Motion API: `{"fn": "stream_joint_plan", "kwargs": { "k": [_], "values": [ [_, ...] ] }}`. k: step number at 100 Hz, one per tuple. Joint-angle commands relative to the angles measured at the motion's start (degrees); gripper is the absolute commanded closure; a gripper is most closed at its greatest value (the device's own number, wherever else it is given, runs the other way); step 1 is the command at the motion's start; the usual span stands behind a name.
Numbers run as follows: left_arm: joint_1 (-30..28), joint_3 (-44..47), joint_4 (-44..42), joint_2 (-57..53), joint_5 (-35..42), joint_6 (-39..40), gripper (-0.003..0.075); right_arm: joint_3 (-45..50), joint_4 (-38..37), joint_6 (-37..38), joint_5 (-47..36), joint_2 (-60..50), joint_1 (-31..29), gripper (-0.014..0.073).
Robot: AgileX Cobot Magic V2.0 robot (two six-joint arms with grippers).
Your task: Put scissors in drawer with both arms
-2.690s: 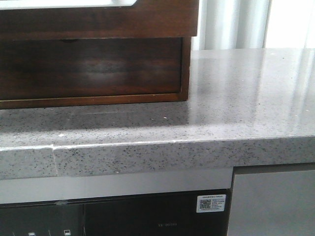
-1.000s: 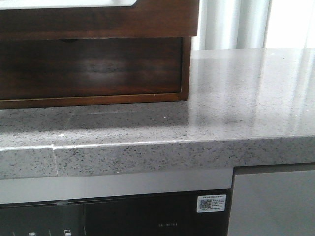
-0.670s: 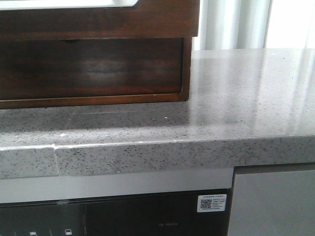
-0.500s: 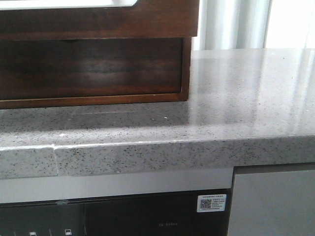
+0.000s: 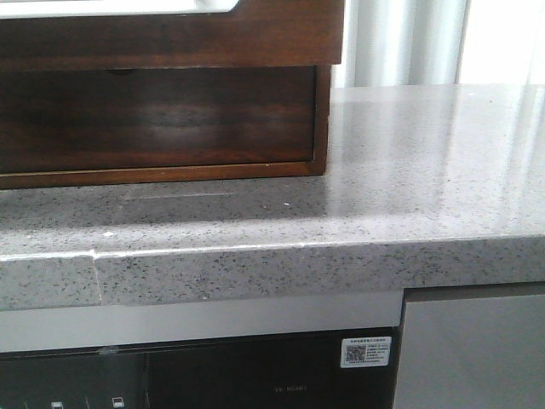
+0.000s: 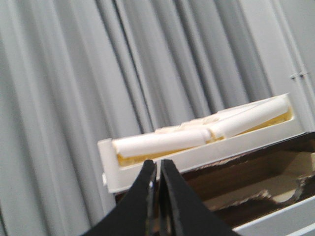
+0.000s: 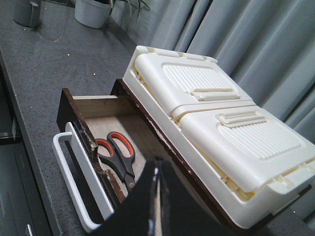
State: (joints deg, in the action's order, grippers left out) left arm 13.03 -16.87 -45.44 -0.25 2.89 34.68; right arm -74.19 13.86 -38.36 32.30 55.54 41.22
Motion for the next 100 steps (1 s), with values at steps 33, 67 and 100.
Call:
{"fn": "stream_joint_plan", "kwargs": {
  "k": [33,67,100],
  "values": [
    [0.49,3.28,3.89,-1.84,-2.41,0.89,0.0740,32.51,0.06,0.24,-19.83,-25.35,0.01,0.0659],
    [0.49,7.71,7.35,-1.84,-3.21,0.89,0.0740,55.22,-0.15,0.24,-20.07,-43.45,0.01,0.0659],
    [0.49,9.37,7.35,-1.84,-2.89,0.89,0.0740,63.47,0.72,0.24,-20.87,-48.00,0.01,0.0659]
  ]
}}
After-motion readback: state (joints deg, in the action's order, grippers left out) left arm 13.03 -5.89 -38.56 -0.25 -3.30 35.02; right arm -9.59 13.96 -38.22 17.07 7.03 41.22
